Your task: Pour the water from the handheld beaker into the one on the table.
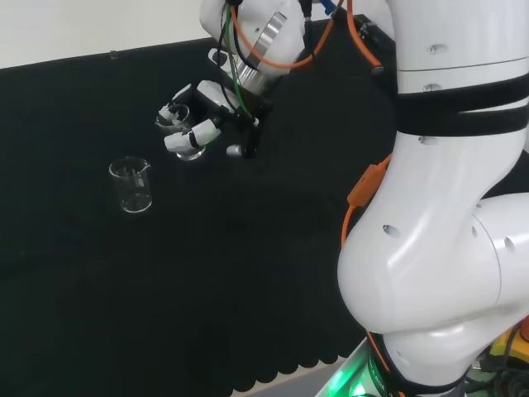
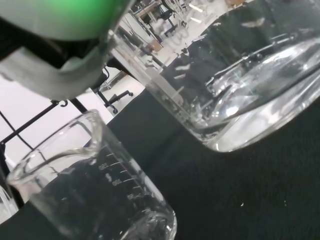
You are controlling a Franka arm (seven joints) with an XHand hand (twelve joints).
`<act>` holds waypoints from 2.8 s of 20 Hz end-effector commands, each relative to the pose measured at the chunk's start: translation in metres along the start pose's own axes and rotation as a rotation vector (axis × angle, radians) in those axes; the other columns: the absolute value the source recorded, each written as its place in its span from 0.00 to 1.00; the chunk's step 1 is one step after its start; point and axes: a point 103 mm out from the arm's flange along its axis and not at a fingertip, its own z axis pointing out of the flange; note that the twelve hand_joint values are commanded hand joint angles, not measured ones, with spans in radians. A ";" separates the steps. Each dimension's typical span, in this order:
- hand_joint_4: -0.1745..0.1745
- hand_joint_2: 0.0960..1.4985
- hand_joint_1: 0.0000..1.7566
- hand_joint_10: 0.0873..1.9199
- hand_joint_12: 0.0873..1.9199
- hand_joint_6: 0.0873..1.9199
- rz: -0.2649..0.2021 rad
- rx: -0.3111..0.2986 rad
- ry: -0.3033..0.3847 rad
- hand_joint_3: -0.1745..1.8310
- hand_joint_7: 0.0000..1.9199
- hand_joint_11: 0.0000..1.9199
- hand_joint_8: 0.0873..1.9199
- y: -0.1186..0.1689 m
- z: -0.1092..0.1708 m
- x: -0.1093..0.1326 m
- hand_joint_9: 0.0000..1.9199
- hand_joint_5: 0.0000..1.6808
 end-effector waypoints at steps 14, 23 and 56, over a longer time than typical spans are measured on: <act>0.88 0.33 0.68 0.00 0.37 0.00 -0.004 0.191 -0.176 0.43 0.99 0.71 0.00 -0.021 -0.016 0.036 0.92 0.94; 0.88 0.33 0.68 0.00 0.37 0.00 0.015 0.314 -0.291 0.43 0.99 0.71 0.00 -0.013 -0.009 0.050 0.92 0.94; 0.77 0.33 0.68 0.00 0.36 0.00 0.093 0.553 -0.565 0.43 0.99 0.75 0.00 0.021 0.003 0.082 0.93 0.94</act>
